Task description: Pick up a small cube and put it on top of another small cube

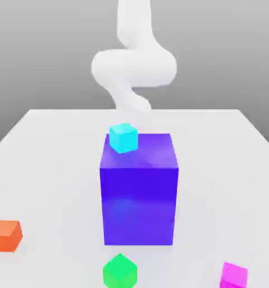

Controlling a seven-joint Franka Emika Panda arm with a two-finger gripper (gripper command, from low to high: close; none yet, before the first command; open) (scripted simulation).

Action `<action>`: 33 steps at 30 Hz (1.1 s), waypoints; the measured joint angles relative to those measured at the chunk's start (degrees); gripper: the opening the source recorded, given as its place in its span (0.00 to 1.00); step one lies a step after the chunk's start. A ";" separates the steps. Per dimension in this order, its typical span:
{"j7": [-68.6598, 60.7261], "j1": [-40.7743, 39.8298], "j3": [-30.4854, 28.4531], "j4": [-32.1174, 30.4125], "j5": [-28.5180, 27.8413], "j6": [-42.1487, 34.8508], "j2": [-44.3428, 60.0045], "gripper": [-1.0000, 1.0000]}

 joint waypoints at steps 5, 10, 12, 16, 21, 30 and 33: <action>9.31 -3.79 6.56 0.42 -4.11 2.26 10.63 0.50; 19.06 -6.27 11.97 0.85 -9.13 4.38 21.03 0.50; 23.06 -6.85 13.73 1.03 -11.28 5.20 25.24 0.50; 30.96 -7.07 16.25 1.39 -15.47 6.83 33.66 0.50; 39.83 -4.97 17.16 1.77 -19.25 9.11 43.83 0.50; 50.40 -0.78 18.01 1.82 -18.10 15.14 59.63 0.50; 52.67 0.67 17.99 2.12 -17.12 18.15 64.60 0.50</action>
